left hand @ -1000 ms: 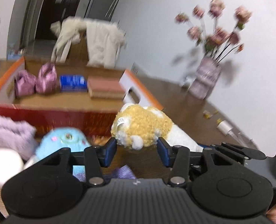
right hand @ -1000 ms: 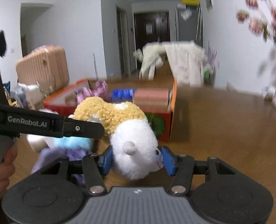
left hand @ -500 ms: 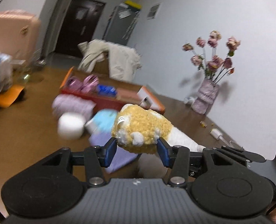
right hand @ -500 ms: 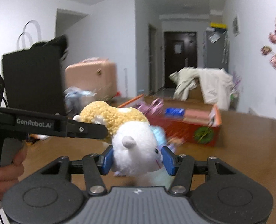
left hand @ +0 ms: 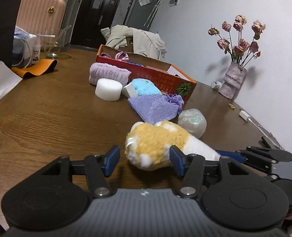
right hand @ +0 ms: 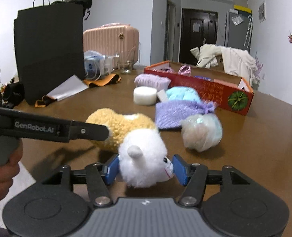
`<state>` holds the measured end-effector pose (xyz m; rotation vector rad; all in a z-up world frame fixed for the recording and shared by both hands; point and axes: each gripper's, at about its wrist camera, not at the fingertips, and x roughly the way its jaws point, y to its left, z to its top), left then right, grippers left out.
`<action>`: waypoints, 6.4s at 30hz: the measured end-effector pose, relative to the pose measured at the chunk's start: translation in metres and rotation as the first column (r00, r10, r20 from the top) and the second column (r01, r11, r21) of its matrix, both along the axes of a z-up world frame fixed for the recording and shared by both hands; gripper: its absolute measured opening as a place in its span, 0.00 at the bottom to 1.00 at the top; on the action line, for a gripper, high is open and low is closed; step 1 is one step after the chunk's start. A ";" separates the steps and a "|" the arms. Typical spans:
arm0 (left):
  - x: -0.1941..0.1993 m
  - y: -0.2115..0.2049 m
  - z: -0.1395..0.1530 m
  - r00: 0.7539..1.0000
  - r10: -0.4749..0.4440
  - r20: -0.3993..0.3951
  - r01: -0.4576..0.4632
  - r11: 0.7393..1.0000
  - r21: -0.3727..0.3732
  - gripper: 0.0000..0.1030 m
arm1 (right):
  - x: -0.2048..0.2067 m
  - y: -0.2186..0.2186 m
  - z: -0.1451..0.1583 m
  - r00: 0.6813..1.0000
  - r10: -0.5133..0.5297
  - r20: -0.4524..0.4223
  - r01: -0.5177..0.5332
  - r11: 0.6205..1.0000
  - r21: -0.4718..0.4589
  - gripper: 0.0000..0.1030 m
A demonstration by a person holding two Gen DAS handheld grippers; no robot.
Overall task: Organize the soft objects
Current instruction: 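Lift the plush sheep with both grippers off the table, then carry the plush sheep into the cardboard box and open both grippers, then withdraw both tools from the box toward the purple drawstring pouch, then close both grippers on the purple drawstring pouch and lift it, then carry the purple pouch into the cardboard box and open both grippers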
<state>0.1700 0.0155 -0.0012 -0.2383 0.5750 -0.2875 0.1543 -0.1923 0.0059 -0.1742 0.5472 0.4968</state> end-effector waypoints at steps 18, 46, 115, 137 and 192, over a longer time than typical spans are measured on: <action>0.034 0.021 -0.010 0.998 0.057 -0.022 -0.059 0.993 -0.103 0.49 | 0.003 0.021 0.006 0.976 0.202 -0.081 -0.190 0.972 0.137 0.62; 0.019 0.028 -0.013 0.994 -0.034 -0.102 0.012 0.978 -0.211 0.47 | 0.060 -0.029 -0.009 0.977 -0.040 -0.210 0.122 0.911 0.393 0.49; 0.025 -0.005 0.129 0.929 0.033 0.369 -0.137 0.956 0.259 0.92 | 0.052 -0.072 0.135 0.923 -0.186 0.338 0.167 0.982 0.084 0.86; -0.025 0.015 0.056 0.960 0.168 0.223 -0.211 0.960 0.185 0.95 | -0.008 -0.082 0.037 0.965 -0.244 0.097 0.221 0.955 0.198 0.84; 0.019 -0.032 0.085 0.979 -0.108 0.173 0.110 0.994 -0.001 0.11 | 0.020 -0.072 0.082 0.977 -0.161 0.141 0.106 0.937 0.333 0.18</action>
